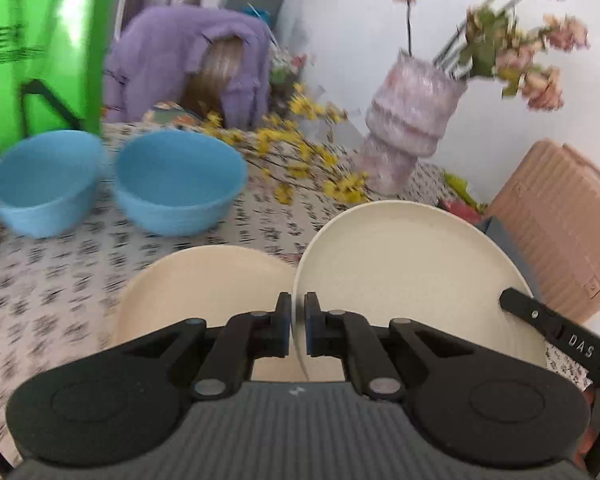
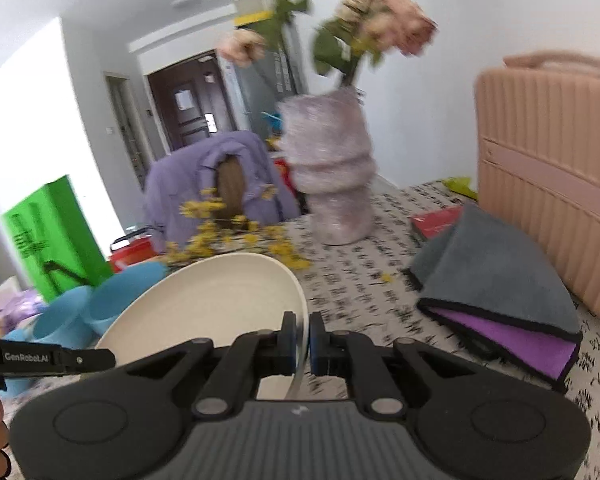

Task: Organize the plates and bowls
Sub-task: 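Carry the held plate over the first plate and lower it on top, then open both grippers and withdraw from the stacked plates, then move both grippers to the cream plate near the blue bowls and grip its rim, then lift the gripped cream plate with both grippers and carry it toward the plate stack, then lower the plate onto the stack and open both grippers, then withdraw both grippers and move them toward the blue bowls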

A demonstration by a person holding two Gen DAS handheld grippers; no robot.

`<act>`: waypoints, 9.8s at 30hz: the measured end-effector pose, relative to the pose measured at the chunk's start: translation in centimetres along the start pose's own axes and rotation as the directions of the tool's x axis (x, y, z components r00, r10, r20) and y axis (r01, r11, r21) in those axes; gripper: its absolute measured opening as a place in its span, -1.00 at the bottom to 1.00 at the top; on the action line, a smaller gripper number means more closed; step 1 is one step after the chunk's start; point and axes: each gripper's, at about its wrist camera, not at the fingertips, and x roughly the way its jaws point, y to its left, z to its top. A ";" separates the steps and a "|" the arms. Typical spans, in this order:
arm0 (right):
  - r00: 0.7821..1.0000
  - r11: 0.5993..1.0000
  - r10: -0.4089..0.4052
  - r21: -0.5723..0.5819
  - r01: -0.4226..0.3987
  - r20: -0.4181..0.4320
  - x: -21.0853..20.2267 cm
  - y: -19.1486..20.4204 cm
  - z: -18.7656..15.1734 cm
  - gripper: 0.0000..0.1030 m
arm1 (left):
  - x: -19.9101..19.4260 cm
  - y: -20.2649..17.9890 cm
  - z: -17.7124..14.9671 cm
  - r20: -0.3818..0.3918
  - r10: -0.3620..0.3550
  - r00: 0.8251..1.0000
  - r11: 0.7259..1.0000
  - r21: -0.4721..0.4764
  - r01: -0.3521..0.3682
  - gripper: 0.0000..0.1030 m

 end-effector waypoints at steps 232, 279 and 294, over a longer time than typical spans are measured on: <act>0.905 0.924 0.317 -0.123 -0.362 -0.285 -19.6 16.2 -21.7 -0.80 | -30.7 12.6 -26.4 0.110 0.258 0.960 0.926 -0.311 -0.214 -0.81; 0.926 0.843 0.325 -0.386 -0.375 -0.191 -15.4 25.7 -19.7 0.11 | -30.7 17.9 -24.0 0.225 0.385 0.895 0.917 -0.205 -0.343 0.00; 0.950 0.883 0.287 -0.351 -0.312 -0.122 -23.7 15.3 -21.8 0.89 | -34.0 9.4 -29.6 0.306 0.386 0.870 0.922 -0.106 -0.372 1.00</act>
